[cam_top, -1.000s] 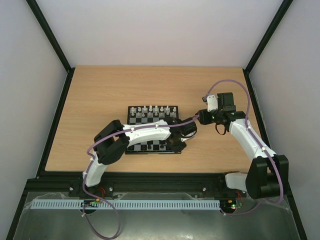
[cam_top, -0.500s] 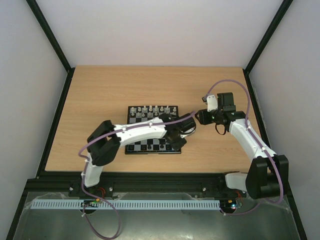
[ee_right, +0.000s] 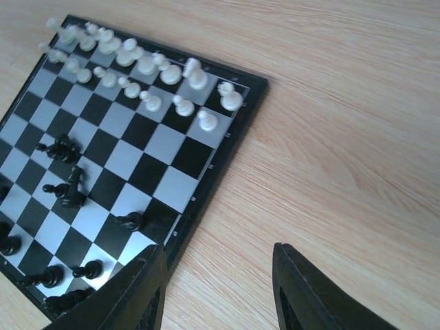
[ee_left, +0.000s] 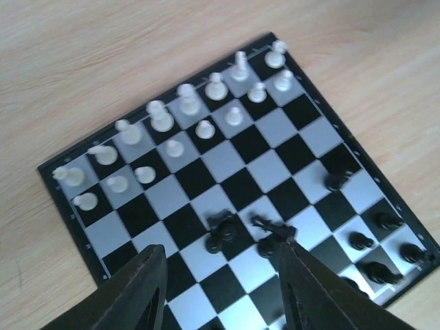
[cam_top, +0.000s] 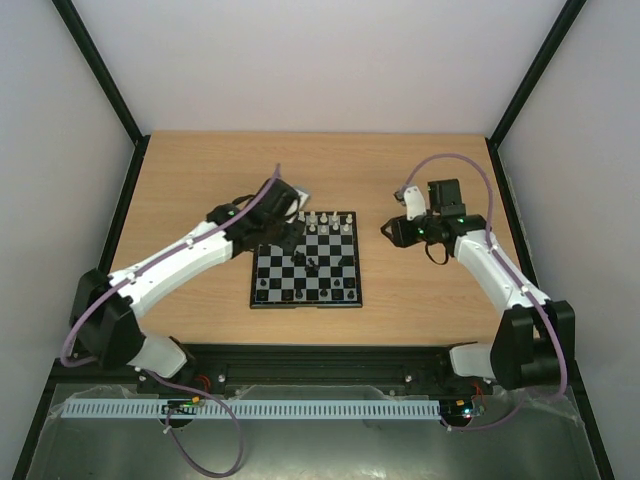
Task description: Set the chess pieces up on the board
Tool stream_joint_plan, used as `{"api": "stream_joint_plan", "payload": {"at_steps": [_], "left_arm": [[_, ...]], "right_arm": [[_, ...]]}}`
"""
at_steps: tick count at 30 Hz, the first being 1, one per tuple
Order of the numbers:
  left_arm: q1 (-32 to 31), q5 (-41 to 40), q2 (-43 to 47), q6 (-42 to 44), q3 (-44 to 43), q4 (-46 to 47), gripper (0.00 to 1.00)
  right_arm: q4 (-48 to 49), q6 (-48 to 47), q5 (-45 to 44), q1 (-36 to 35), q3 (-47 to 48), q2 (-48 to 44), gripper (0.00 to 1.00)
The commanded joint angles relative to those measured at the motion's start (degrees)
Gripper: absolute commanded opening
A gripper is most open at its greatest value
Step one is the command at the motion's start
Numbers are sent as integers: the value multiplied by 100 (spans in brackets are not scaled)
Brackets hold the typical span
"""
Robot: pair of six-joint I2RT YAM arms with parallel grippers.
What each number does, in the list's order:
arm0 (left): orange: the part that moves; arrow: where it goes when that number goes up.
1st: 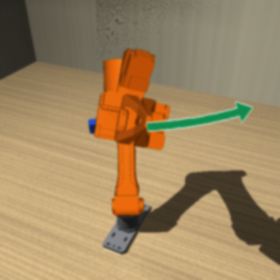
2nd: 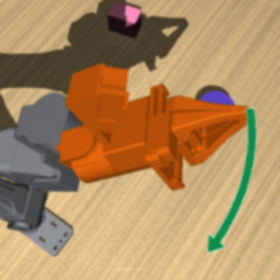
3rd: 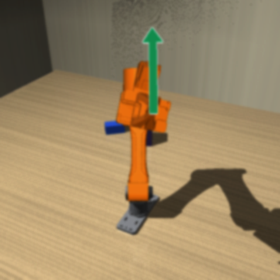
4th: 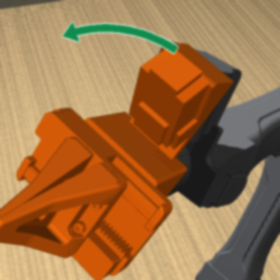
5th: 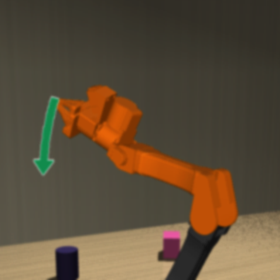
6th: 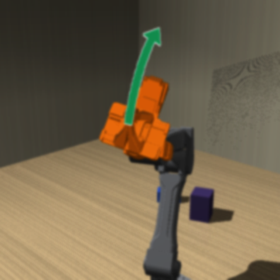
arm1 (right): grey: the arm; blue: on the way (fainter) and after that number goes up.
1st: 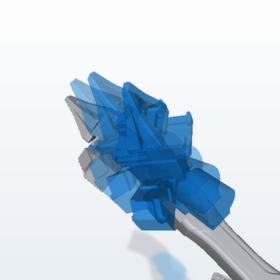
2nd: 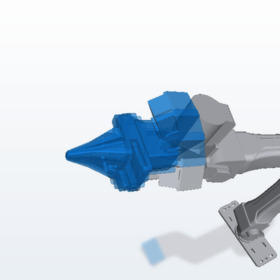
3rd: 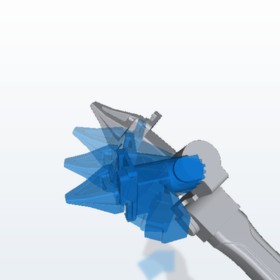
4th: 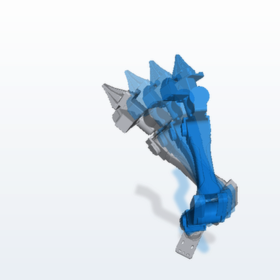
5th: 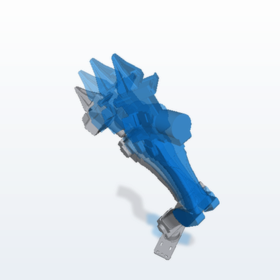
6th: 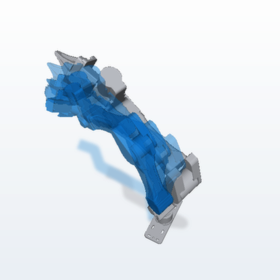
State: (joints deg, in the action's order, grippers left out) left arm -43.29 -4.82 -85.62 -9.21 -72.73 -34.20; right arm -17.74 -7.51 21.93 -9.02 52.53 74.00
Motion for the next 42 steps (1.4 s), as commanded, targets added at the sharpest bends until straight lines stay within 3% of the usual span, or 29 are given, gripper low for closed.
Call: {"api": "stream_joint_plan", "payload": {"at_steps": [1,5,15,42], "left_arm": [[455,-31,638,-260,902,914,47],[930,-167,975,-326,1548,1390,50],[1237,-90,862,-489,1413,1228,53],[1268,-160,705,-432,1384,1117,54]], "right_arm": [[-572,-418,-19,-572,451,471,44],[-783,-732,-394,-1232,730,847,43],[-1063,-956,-1068,-2212,1335,1874,43],[-1068,-902,-1181,-2482,1485,2586,47]]}}
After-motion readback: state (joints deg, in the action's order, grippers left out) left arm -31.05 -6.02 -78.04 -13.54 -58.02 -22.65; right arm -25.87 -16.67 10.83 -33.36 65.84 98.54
